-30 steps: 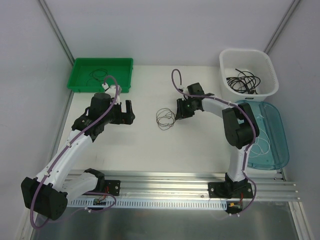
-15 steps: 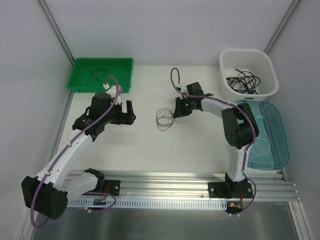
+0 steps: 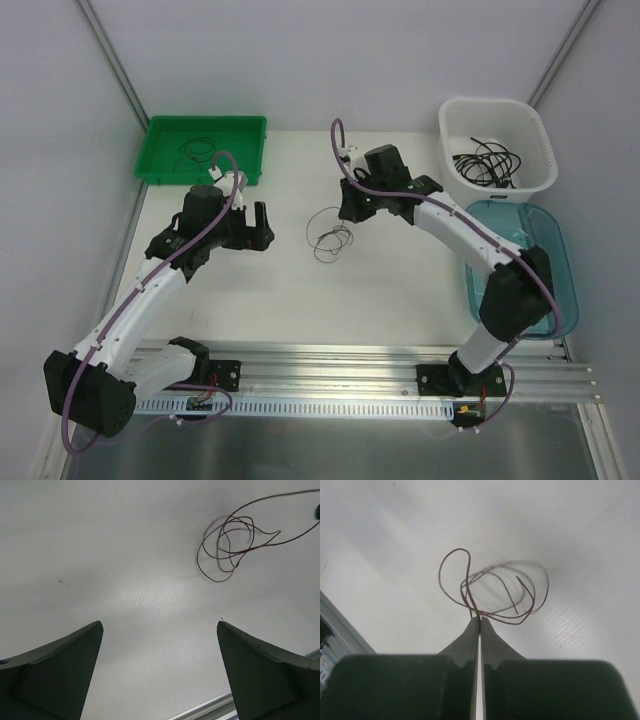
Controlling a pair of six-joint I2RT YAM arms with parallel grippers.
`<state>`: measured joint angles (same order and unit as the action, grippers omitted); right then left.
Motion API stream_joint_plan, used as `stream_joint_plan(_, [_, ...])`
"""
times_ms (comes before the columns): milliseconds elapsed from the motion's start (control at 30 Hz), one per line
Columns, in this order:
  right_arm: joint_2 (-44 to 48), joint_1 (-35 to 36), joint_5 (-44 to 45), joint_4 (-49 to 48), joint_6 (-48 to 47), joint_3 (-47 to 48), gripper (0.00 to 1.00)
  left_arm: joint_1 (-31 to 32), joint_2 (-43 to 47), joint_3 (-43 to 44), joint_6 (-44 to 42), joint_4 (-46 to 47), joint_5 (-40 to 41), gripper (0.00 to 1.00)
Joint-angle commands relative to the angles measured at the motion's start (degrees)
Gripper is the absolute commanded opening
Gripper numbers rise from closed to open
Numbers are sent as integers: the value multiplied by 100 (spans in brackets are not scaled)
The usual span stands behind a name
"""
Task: Untangle the cables
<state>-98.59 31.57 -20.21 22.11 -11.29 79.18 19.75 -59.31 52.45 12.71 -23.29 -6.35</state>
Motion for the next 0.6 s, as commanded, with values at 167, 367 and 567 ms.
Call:
stream_joint_plan(167, [1253,1017,2232,1516,-462,1268,1,-50,-72,46,30,44,-498,99])
stream_joint_plan(367, [1737,1149,2159,1147,-155,1082,1,-59,-90,11,-75,210,-1148,99])
stream_joint_plan(567, [1974,1158,2074,892,179,1135,1,-41,-28,-103,-234,596,-2253,99])
